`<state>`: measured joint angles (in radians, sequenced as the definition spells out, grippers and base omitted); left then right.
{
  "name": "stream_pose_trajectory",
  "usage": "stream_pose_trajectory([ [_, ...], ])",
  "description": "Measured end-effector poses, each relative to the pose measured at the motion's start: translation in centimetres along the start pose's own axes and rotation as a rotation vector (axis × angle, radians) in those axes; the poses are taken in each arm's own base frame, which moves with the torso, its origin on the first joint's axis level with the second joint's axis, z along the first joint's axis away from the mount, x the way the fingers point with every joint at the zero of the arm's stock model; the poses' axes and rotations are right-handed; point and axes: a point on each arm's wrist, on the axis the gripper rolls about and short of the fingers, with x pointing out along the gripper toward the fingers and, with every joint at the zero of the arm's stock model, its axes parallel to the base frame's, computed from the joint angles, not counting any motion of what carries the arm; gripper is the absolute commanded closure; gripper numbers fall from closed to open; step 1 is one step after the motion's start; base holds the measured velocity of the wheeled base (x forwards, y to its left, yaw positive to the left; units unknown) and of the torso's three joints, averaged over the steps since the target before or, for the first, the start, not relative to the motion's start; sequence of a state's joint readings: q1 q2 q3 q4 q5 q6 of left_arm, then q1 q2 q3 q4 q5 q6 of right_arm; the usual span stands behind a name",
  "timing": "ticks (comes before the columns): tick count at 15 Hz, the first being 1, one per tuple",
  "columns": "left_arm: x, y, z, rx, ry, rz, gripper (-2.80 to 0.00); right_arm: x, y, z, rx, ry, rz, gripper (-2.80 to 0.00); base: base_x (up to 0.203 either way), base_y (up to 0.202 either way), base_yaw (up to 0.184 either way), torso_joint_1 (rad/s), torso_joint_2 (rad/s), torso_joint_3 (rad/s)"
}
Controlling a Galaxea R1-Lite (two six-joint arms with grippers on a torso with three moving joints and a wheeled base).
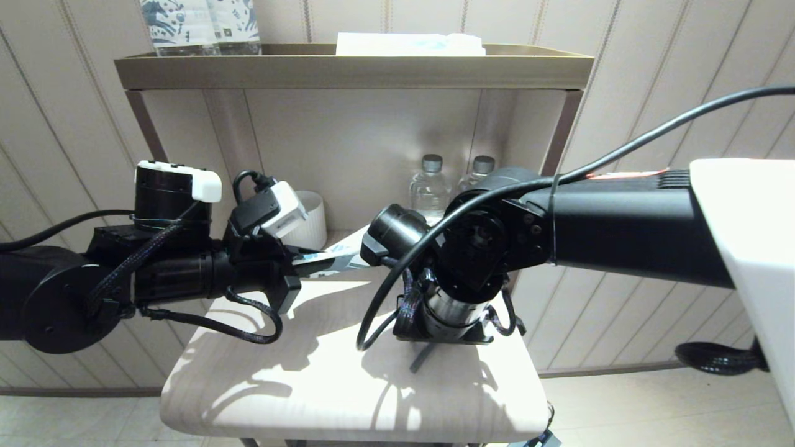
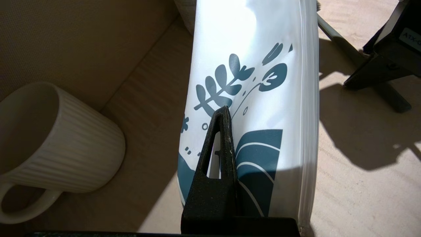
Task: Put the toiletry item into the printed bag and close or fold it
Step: Pick up a toothbrush
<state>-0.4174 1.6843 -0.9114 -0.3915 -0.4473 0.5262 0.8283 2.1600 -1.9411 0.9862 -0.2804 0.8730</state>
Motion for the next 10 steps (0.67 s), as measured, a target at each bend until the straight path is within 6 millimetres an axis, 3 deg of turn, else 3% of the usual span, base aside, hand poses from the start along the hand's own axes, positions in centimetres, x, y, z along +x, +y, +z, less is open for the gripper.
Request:
stream_pose_trajectory([
  [7, 0.0, 0.0, -0.1, 0.000, 0.002, -0.002, 0.00, -0.2, -0.2, 0.2, 0.003, -0.005, 0.001, 0.00, 0.000, 0.000, 0.000, 0.000, 0.00, 0.000],
  [10, 0.2, 0.0, -0.1, -0.002, 0.002, -0.004, 0.00, -1.7, -1.0, 0.7, 0.016, -0.027, 0.020, 0.00, 0.000, 0.000, 0.000, 0.000, 0.00, 0.000],
])
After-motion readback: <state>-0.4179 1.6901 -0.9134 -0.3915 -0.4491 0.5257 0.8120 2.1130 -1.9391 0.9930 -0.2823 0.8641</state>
